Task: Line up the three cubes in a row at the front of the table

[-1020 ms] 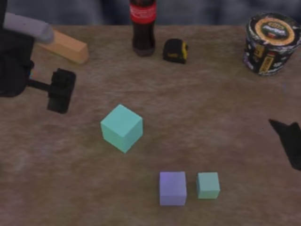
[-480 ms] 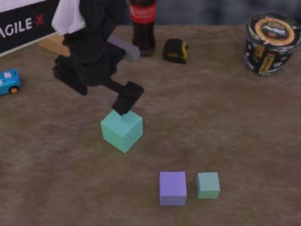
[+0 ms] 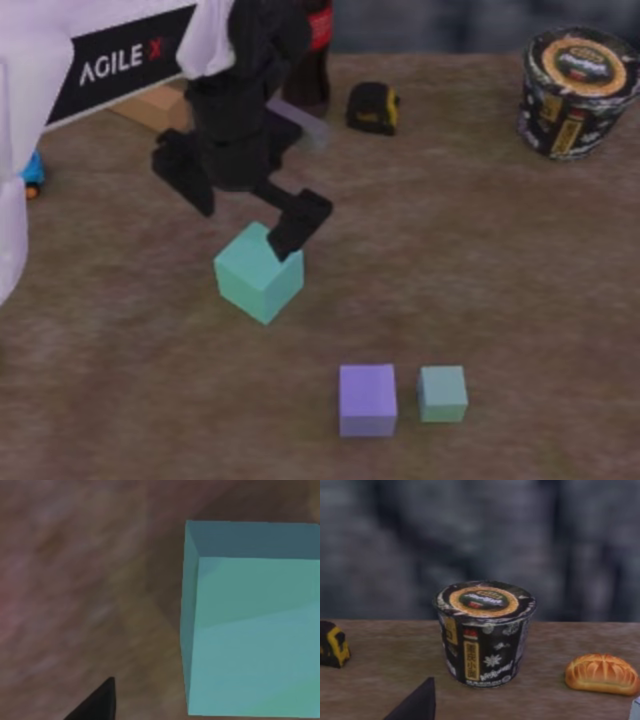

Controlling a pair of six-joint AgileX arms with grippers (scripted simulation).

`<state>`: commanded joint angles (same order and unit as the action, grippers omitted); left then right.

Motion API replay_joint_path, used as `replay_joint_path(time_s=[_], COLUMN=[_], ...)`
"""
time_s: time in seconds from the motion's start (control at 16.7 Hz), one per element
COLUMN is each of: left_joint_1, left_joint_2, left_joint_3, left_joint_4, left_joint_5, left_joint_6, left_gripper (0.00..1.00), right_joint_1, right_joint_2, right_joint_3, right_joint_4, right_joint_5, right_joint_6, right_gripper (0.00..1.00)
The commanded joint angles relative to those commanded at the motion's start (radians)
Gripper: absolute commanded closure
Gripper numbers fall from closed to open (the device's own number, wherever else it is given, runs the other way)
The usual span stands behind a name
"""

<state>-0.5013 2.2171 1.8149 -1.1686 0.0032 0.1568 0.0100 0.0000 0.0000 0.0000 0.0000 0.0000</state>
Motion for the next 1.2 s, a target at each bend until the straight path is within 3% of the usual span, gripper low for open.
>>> replay_joint_path(time_s=[0.3,0.66,0.96,1.2], left_joint_1=[0.003,0.002,0.001,0.001], left_joint_2=[0.013,0.101,0.113,0.113], left_joint_3=[-0.033,-0.168,-0.182,-0.182], left_joint_4=[0.042,0.274,0.295,0.295], left_joint_5=[0.000,0.001,0.001,0.001], left_joint_6=[0.002,0.003,0.003,0.003], left_gripper=[0.00,0.00,0.00,0.30], right_joint_1=[0.000,0.000,0.000,0.000], right_joint_2=[0.000,0.000,0.000,0.000], right_joint_3=[0.000,0.000,0.000,0.000], right_joint_4=[0.000,0.000,0.000,0.000], right_joint_5=[0.000,0.000,0.000,0.000], right_joint_6=[0.000,0.000,0.000,0.000], right_gripper=[0.00,0.00,0.00,0.00])
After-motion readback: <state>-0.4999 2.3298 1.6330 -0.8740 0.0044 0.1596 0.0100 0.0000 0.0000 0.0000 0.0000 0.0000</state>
